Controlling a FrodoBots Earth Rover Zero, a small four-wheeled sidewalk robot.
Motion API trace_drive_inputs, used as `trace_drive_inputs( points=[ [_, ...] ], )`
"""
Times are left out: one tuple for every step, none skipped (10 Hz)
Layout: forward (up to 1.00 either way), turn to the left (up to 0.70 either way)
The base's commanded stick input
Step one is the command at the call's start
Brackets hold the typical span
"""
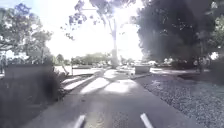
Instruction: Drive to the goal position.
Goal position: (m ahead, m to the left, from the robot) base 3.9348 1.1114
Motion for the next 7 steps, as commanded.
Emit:
trace_drive_inputs(
  points=[
    [0.0, 0.0],
    [0.0, 0.0],
    [0.0, 0.0],
    [0.0, 0.0],
    [0.06, 0.0],
    [0.24, 0.0],
    [0.43, 0.0]
  ],
)
